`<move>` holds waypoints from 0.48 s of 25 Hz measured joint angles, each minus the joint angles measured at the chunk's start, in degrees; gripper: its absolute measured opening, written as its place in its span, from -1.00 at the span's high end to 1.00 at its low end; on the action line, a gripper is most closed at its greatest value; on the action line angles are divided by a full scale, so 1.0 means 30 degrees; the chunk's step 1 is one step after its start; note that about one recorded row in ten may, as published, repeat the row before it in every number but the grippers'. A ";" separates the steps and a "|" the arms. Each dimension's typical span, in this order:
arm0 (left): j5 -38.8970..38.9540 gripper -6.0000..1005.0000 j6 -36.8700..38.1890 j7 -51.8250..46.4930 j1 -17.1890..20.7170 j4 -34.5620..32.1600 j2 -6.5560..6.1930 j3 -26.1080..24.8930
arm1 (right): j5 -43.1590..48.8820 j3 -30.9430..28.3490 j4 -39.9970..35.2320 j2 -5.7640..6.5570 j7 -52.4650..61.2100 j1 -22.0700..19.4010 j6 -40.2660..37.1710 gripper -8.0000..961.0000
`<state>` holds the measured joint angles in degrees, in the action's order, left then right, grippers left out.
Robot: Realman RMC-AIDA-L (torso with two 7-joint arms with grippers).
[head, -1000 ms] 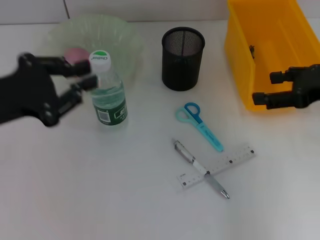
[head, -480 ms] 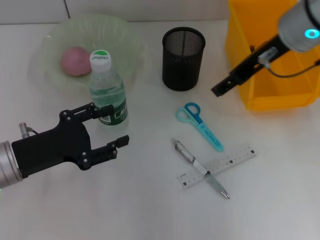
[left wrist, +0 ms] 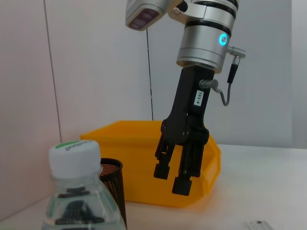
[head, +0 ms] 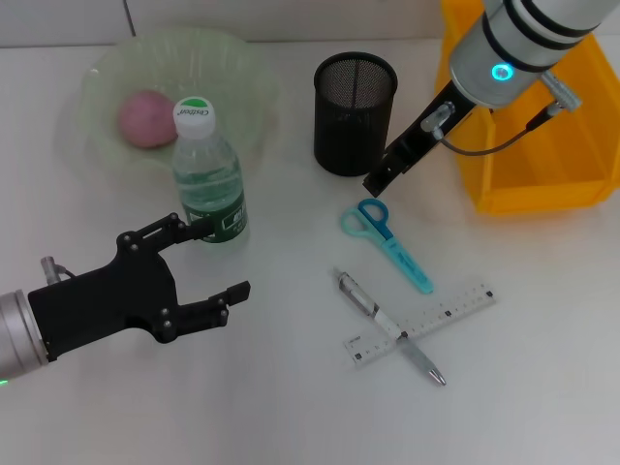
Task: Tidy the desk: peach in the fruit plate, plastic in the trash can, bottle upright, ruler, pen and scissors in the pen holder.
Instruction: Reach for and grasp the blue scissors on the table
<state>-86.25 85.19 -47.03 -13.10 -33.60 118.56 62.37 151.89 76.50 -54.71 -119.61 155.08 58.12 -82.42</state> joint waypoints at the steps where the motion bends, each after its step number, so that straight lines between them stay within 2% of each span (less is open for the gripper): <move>1: -0.0001 -0.69 -0.0055 0.0002 -0.0012 0.0017 0.0000 0.0028 | 0.0002 0.0222 0.0611 -0.0003 0.0293 0.0224 0.0572 -0.66; 11: -0.0105 -0.69 -0.0068 -0.0060 -0.0075 0.0291 0.0001 0.0071 | -0.0529 0.0544 0.3527 -0.0094 0.1388 0.1543 0.1675 -0.41; 12: -0.0145 -0.69 -0.0051 -0.0070 -0.0064 0.0293 0.0006 0.0071 | -0.0529 0.0544 0.3527 -0.0094 0.1388 0.1543 0.1675 -0.31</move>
<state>-86.69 85.04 -47.24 -13.29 -32.72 118.58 62.58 150.31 78.13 -44.13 -119.89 159.24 62.75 -77.40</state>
